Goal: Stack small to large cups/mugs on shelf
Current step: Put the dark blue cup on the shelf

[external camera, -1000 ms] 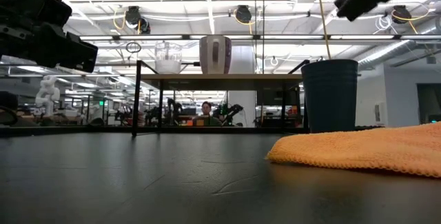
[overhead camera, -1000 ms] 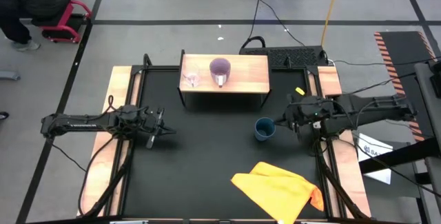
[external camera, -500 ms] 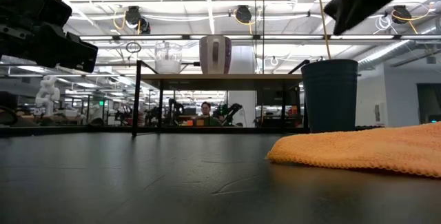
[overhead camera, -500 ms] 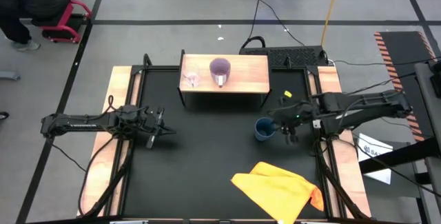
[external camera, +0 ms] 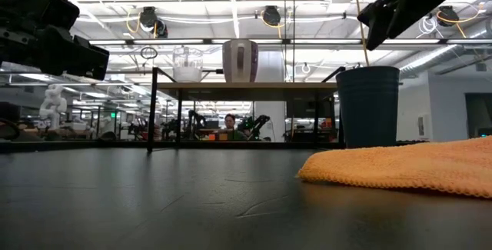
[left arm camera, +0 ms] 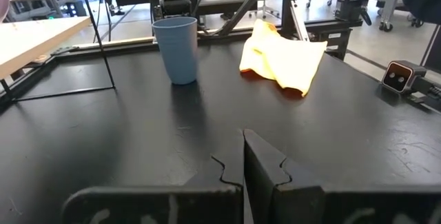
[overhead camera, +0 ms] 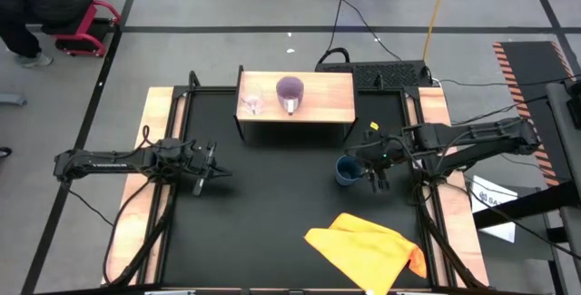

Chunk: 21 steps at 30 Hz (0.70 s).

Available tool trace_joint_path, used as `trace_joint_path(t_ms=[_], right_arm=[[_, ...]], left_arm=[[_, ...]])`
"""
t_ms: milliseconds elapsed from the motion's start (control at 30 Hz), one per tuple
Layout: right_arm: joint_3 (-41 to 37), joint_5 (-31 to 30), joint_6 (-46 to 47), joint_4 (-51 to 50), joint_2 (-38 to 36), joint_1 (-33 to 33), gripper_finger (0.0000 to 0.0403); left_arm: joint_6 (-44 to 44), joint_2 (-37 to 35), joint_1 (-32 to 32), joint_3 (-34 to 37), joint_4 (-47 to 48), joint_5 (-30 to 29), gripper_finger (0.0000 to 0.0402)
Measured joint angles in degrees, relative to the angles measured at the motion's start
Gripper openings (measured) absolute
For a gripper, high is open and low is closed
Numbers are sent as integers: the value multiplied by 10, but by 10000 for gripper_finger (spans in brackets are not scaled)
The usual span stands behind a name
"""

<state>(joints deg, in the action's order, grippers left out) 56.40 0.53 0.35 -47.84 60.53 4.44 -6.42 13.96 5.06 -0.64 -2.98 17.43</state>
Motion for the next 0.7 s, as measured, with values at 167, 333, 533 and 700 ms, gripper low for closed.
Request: trace_joint_path(t_ms=[167, 333, 533, 700], right_arm=[[0, 12, 5, 0, 0, 0, 229], [11, 13, 31, -15, 2, -3, 229], [19, 13, 17, -36, 10, -3, 229], [18, 13, 15, -52, 39, -3, 229]], left_arm=[[-8, 0, 0, 0, 0, 0, 3], [-8, 0, 0, 0, 0, 0, 3], [-8, 0, 0, 0, 0, 0, 3], [-6, 0, 0, 0, 0, 0, 3]])
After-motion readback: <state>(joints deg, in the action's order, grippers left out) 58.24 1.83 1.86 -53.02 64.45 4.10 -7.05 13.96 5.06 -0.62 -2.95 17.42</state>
